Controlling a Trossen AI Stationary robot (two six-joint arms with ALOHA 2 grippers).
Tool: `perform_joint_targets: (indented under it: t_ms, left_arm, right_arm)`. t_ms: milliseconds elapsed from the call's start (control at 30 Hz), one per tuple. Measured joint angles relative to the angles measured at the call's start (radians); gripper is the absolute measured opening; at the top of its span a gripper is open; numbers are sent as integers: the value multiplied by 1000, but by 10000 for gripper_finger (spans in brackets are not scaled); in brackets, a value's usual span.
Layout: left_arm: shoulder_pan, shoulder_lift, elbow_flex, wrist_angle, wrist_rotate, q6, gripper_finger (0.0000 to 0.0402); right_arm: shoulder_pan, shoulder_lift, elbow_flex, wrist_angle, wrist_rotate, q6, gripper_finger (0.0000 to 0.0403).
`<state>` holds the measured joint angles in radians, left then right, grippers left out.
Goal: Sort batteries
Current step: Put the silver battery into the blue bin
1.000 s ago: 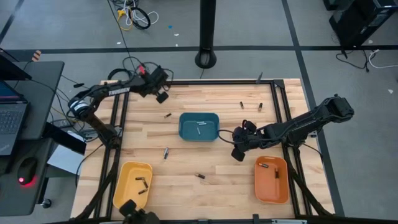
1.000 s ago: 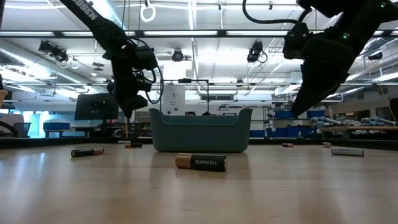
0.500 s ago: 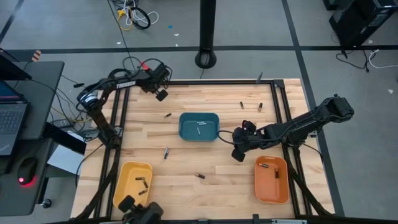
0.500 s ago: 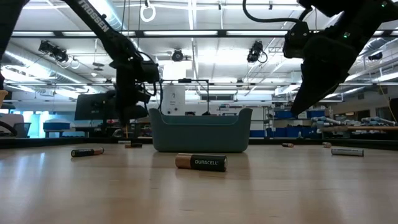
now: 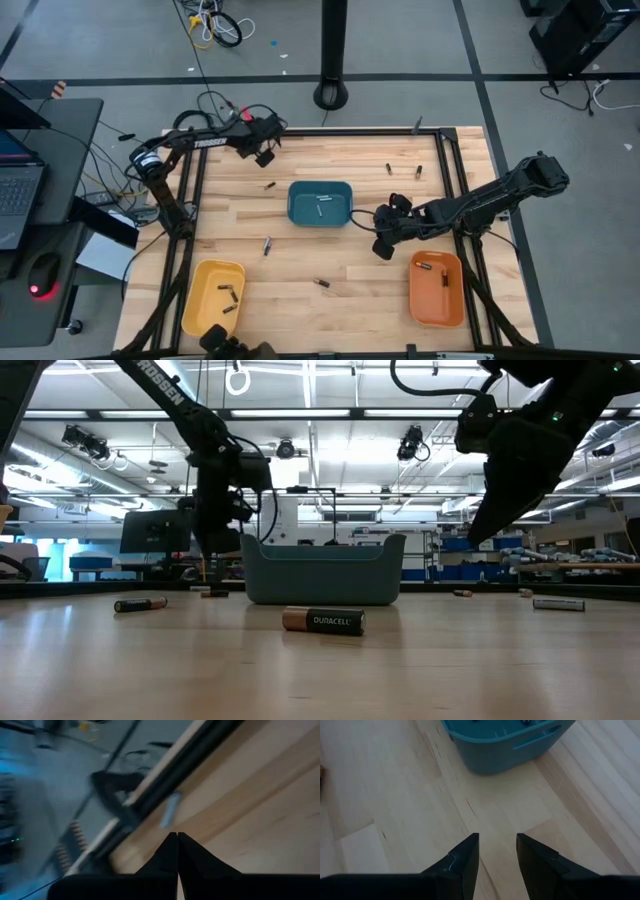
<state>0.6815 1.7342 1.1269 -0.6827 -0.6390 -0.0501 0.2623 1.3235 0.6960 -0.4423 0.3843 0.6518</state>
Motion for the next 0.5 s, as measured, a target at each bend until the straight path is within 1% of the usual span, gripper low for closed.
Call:
perform_joint_targets:
  t_ms: [100,300,400,500]
  left_arm:
    - [-3,14,13,41,41,16,6]
    - [-5,80,19,56,139,20,6]
    - [-8,112,20,124,149,68,6]
    - [-6,118,21,172,154,63,6]
  right_arm:
    - [0,0,0,2,0,0,142]
    - [0,0,0,7,0,0,142]
    - [0,0,0,8,0,0,142]
    - [0,0,0,8,0,0,142]
